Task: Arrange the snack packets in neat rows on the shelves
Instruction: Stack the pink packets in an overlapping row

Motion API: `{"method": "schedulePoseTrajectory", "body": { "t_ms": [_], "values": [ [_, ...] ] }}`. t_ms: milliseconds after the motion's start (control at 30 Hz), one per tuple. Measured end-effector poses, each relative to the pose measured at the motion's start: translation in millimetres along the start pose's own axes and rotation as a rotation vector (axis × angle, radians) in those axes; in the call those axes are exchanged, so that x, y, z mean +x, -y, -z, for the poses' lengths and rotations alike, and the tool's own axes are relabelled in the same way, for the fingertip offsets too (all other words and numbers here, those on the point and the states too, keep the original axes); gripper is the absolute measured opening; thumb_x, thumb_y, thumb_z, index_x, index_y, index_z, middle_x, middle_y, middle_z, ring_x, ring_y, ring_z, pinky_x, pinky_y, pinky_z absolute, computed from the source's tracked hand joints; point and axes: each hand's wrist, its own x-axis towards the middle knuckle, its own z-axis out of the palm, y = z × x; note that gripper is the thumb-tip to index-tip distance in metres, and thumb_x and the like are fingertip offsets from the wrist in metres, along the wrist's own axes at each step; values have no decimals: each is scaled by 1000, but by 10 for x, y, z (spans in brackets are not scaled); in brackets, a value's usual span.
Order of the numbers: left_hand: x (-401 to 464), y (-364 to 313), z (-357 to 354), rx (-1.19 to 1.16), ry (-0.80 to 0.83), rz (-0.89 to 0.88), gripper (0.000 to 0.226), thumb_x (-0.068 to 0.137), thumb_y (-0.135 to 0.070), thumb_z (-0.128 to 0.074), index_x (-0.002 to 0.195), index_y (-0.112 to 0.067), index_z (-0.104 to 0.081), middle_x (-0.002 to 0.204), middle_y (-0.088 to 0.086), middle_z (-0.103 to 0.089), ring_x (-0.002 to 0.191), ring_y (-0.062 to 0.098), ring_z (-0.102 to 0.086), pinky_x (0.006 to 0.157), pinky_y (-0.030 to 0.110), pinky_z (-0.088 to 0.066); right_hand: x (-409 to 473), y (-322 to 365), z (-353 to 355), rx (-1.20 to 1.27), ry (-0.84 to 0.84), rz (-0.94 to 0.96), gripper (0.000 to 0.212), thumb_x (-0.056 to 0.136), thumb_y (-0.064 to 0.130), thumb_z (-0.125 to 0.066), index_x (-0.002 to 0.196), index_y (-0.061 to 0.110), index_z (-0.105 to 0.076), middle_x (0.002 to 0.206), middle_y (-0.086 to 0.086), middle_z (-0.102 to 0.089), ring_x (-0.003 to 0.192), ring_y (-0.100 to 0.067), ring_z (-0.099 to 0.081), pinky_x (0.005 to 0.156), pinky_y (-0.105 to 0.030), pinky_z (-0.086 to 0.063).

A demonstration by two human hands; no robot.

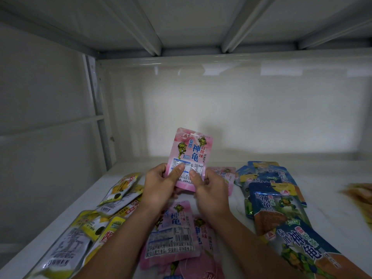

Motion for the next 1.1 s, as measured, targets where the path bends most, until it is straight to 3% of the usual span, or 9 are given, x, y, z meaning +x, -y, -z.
{"method": "schedulePoseTrajectory", "body": {
  "t_ms": [133, 267, 333, 400, 500, 600, 733, 867, 1100],
  "values": [
    [-43, -50, -27, -104, 26, 50, 31, 97, -30, -73, 99, 0, -73, 69, 5, -76, 53, 14, -69, 44, 22, -49, -5, 19, 3, -14, -23, 54, 57, 87, 66, -54, 69, 12, -50, 66, -18, -57, 63, -41, -56, 61, -54, -52],
    [-17, -10, -10, -100, 64, 28, 26, 99, -26, -69, 92, -1, -75, 72, 8, -77, 64, 21, -75, 70, 37, -61, -3, 15, 16, 30, -26, 77, 48, 100, 42, -66, 74, 3, -54, 70, -25, -55, 59, -23, -46, 58, -47, -48],
    [1, 16, 3, -80, 60, 11, 27, 101, -25, -66, 92, -1, -76, 75, 12, -78, 69, 29, -76, 76, 44, -63, 1, 25, 25, 50, -3, 42, 36, 100, 34, -68, 73, 12, -61, 64, -12, -60, 60, -18, -51, 56, -39, -47],
    [18, 40, 13, -39, 36, -31, 28, 103, -23, -63, 88, -3, -74, 70, 8, -77, 64, 24, -75, 66, 37, -62, -4, 55, 28, 78, 39, -1, 31, 100, 31, -69, 70, 24, -61, 59, 3, -62, 58, -13, -57, 55, -29, -48],
    [23, 70, 23, 87, -7, -111, 39, 106, -27, -59, 76, -4, -67, 53, 1, -65, 47, 15, -60, 50, 29, -51, 6, 37, 21, 47, 59, 15, 19, 98, 22, -72, 79, 22, -68, 68, 9, -69, 64, -1, -64, 60, -14, -47],
    [33, 101, 3, 75, 25, -114, 38, 106, -28, -59, 86, 1, -71, 67, 11, -73, 60, 29, -70, 56, 38, -59, 21, -3, 31, 47, 45, 10, 6, 98, 13, -70, 99, 15, -76, 86, 10, -76, 78, 1, -70, 66, -10, -50],
    [25, 59, -16, -133, 72, -29, 20, 103, -16, -63, 103, 0, -74, 90, 14, -80, 81, 28, -79, 69, 34, -64, 21, -32, 43, 48, 19, 25, 17, 100, 14, -67, 83, 9, -69, 72, -8, -69, 64, -13, -63, 55, -14, -48],
    [39, 54, 0, -288, 100, 44, 20, 101, -8, -62, 114, 4, -72, 104, 22, -79, 95, 39, -77, 84, 47, -64, 19, -28, 26, 68, 41, 17, 11, 101, 12, -66, 93, 16, -73, 77, 4, -73, 67, -6, -69, 59, -15, -52],
    [45, 61, 7, -293, 139, 70, 24, 97, 5, -65, 119, 1, -73, 110, 19, -78, 103, 37, -76, 93, 47, -61, 39, -15, 51, 39, -40, -13, 14, 95, 9, -73, 98, 23, -73, 89, 13, -75, 83, -1, -71, 73, -13, -53]
  ]
}}
